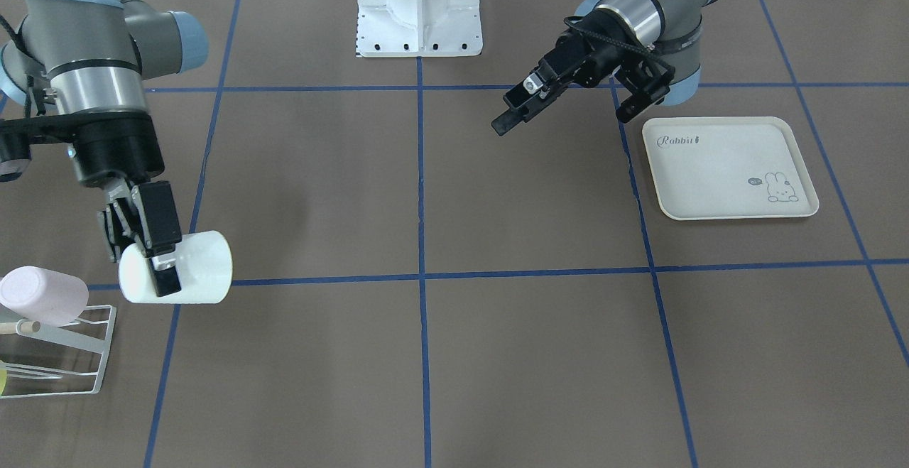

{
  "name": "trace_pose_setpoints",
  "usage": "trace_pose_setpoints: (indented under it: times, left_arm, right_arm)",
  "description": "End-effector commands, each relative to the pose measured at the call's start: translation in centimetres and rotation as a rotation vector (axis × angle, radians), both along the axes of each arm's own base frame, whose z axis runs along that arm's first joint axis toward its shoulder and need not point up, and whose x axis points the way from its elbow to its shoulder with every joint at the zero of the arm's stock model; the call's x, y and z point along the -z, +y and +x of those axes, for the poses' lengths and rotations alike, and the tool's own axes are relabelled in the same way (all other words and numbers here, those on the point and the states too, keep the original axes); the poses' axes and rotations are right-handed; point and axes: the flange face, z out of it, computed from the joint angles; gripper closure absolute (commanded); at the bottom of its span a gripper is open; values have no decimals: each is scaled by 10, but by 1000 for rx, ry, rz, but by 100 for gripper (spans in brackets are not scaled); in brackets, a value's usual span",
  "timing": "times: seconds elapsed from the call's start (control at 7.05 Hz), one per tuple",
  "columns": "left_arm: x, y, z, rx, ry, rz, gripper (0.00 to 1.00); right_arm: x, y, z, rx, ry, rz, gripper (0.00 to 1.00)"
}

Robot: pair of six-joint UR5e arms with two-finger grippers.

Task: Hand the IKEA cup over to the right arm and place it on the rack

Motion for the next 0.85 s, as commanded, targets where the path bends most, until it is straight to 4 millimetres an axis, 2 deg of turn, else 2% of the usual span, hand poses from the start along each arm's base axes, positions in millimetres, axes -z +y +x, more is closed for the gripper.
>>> trace_pose_setpoints:
  times: [0.0,0.14,0.28,0.43,0.57,0.71]
  left_arm:
    - [-30,6,-34,68,-177,94,0]
    - [-41,7,-37,79,-209,99,0]
    - [-44,5,-36,79,-218,94,0]
    - [-45,6,-36,79,-219,93,0]
    - [-47,5,-36,78,-221,91,0]
    - [-49,4,-35,80,-225,88,0]
  right_arm:
    - [-79,-16,53,2,474,-28,100]
    - [-104,-21,73,17,597,-35,100]
    - [-132,-33,79,19,636,-77,100]
    - [-150,-48,89,2,642,-64,100]
    - [-163,-60,99,9,678,-18,100]
    - [-162,-76,105,19,678,-21,100]
